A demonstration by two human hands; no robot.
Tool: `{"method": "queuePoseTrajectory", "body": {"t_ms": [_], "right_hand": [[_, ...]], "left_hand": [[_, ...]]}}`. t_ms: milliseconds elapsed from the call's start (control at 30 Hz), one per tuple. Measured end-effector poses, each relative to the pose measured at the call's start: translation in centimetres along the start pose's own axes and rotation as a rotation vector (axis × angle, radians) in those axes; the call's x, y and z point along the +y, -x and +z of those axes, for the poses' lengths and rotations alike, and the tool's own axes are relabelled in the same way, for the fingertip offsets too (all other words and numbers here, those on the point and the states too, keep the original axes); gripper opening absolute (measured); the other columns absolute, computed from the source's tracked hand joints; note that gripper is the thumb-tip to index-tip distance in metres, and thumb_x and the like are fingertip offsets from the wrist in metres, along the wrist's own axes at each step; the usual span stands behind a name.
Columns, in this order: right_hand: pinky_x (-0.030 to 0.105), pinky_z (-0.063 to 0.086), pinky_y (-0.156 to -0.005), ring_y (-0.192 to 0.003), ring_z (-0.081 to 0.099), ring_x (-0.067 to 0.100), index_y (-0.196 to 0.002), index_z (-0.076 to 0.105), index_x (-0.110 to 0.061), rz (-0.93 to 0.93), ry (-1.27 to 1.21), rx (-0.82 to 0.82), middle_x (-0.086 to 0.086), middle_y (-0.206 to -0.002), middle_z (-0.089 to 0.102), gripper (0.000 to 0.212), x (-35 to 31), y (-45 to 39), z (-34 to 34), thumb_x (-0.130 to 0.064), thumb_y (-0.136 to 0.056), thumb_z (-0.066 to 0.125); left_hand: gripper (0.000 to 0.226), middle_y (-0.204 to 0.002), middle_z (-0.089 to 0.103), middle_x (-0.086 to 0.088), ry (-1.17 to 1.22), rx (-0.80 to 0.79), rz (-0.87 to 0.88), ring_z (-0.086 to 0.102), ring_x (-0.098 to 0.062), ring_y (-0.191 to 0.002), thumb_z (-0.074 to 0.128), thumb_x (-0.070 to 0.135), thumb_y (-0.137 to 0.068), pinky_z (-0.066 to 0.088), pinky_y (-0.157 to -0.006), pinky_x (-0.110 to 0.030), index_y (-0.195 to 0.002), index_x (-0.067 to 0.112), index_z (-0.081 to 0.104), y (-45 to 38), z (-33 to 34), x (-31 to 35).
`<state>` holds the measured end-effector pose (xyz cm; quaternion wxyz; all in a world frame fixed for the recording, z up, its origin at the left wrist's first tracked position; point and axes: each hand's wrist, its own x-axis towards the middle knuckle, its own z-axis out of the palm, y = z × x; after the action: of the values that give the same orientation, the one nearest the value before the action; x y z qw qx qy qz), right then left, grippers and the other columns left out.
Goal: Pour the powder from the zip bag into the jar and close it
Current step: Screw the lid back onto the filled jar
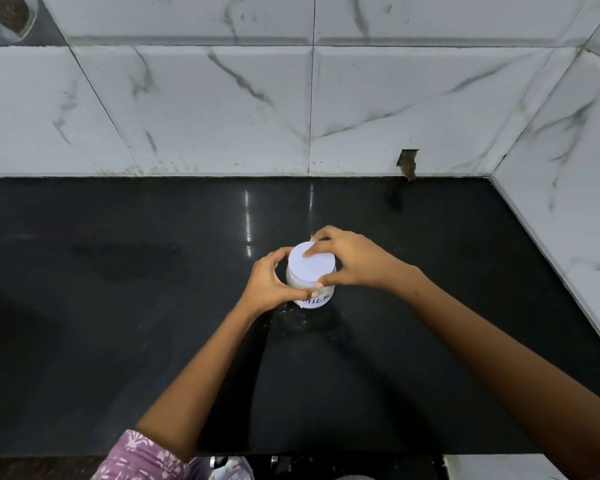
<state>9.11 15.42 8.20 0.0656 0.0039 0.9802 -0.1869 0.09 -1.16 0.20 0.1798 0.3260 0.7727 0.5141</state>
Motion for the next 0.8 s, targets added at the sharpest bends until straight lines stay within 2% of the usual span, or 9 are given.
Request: {"method": "queuePoseTrajectory", "body": {"t_ms": [167, 233, 300, 367, 433, 533, 633, 700, 800], "right_hand": [[0.030, 0.036, -0.067, -0.099, 0.049, 0.022, -0.103, 0.055, -0.016, 0.169, 0.172, 0.240, 0.005, -0.106, 0.049, 0.065, -1.3, -0.8, 2.0, -0.065, -0.064, 0.069], [0.032, 0.041, -0.073, -0.107, 0.048, 0.023, -0.102, 0.055, -0.015, 0.140, 0.113, 0.185, 0.006, -0.116, 0.048, 0.061, -1.4, -1.0, 1.9, -0.063, -0.066, 0.069], [0.036, 0.044, -0.092, -0.125, 0.043, 0.025, -0.112, 0.055, -0.021, 0.045, -0.067, 0.035, 0.005, -0.141, 0.039, 0.052, -0.9, -0.9, 0.9, -0.046, -0.070, 0.075], [0.039, 0.043, -0.101, -0.130, 0.042, 0.023, -0.123, 0.055, -0.025, -0.011, -0.137, -0.087, 0.003, -0.149, 0.037, 0.053, -0.2, -0.8, -0.5, -0.030, -0.074, 0.075], [0.036, 0.047, -0.091, -0.117, 0.052, 0.023, -0.118, 0.060, -0.027, 0.019, -0.119, -0.037, 0.003, -0.134, 0.051, 0.050, -0.1, -0.8, -0.5, -0.035, -0.071, 0.076], [0.029, 0.041, -0.069, -0.090, 0.058, 0.024, -0.108, 0.059, -0.020, 0.164, 0.129, 0.166, 0.006, -0.105, 0.055, 0.062, -1.4, -1.2, 1.2, -0.063, -0.064, 0.071], [0.029, 0.039, -0.064, -0.085, 0.060, 0.023, -0.101, 0.059, -0.017, 0.214, 0.255, 0.227, 0.005, -0.094, 0.057, 0.068, -1.5, -1.2, 1.8, -0.075, -0.066, 0.058], [0.030, 0.043, -0.073, -0.099, 0.060, 0.022, -0.106, 0.057, -0.022, 0.157, 0.063, 0.154, 0.001, -0.104, 0.058, 0.062, -0.6, -0.7, 0.7, -0.071, -0.068, 0.062], [0.036, 0.038, -0.105, -0.134, 0.038, 0.018, -0.135, 0.046, -0.030, -0.023, -0.082, -0.109, -0.001, -0.150, 0.037, 0.065, 0.0, -0.4, -1.4, -0.039, -0.076, 0.072]], "left_hand": [[0.073, -0.104, 0.070, 0.011, -0.015, -0.098, -0.008, 0.061, -0.003, -0.104, 0.089, 0.031, -0.044, 0.047, -0.097, -0.031, -0.113, 0.026, 0.063, -0.9, -1.2, 0.1], [0.072, -0.105, 0.070, 0.012, -0.048, -0.139, -0.017, 0.060, -0.003, -0.106, 0.090, 0.028, -0.047, 0.046, -0.099, -0.034, -0.114, 0.025, 0.063, -1.2, -1.7, 0.2], [0.071, -0.107, 0.070, 0.012, -0.055, -0.159, -0.023, 0.060, -0.003, -0.107, 0.090, 0.027, -0.048, 0.047, -0.098, -0.034, -0.114, 0.026, 0.063, -1.4, -2.1, 0.3], [0.070, -0.108, 0.070, 0.012, -0.047, -0.172, -0.028, 0.060, -0.002, -0.107, 0.091, 0.026, -0.050, 0.048, -0.096, -0.031, -0.114, 0.026, 0.064, -1.4, -2.2, 0.4], [0.069, -0.108, 0.070, 0.011, -0.037, -0.180, -0.033, 0.061, -0.003, -0.106, 0.091, 0.023, -0.051, 0.047, -0.095, -0.028, -0.115, 0.024, 0.064, -1.4, -2.2, 0.4], [0.069, -0.106, 0.071, 0.009, -0.033, -0.182, -0.029, 0.061, -0.006, -0.107, 0.091, 0.018, -0.051, 0.046, -0.097, -0.031, -0.114, 0.022, 0.064, -1.5, -2.3, 0.3], [0.070, -0.107, 0.070, 0.008, -0.025, -0.190, -0.025, 0.061, -0.007, -0.107, 0.091, 0.018, -0.052, 0.047, -0.098, -0.033, -0.116, 0.022, 0.063, -1.5, -2.3, 0.2], [0.071, -0.108, 0.070, 0.009, -0.008, -0.192, -0.033, 0.061, -0.006, -0.107, 0.091, 0.024, -0.050, 0.048, -0.097, -0.032, -0.116, 0.024, 0.063, -1.5, -2.3, 0.2], [0.072, -0.108, 0.070, 0.011, 0.003, -0.207, -0.025, 0.061, -0.003, -0.107, 0.090, 0.029, -0.048, 0.045, -0.094, -0.025, -0.114, 0.026, 0.064, -1.6, -2.3, 0.2]]}}
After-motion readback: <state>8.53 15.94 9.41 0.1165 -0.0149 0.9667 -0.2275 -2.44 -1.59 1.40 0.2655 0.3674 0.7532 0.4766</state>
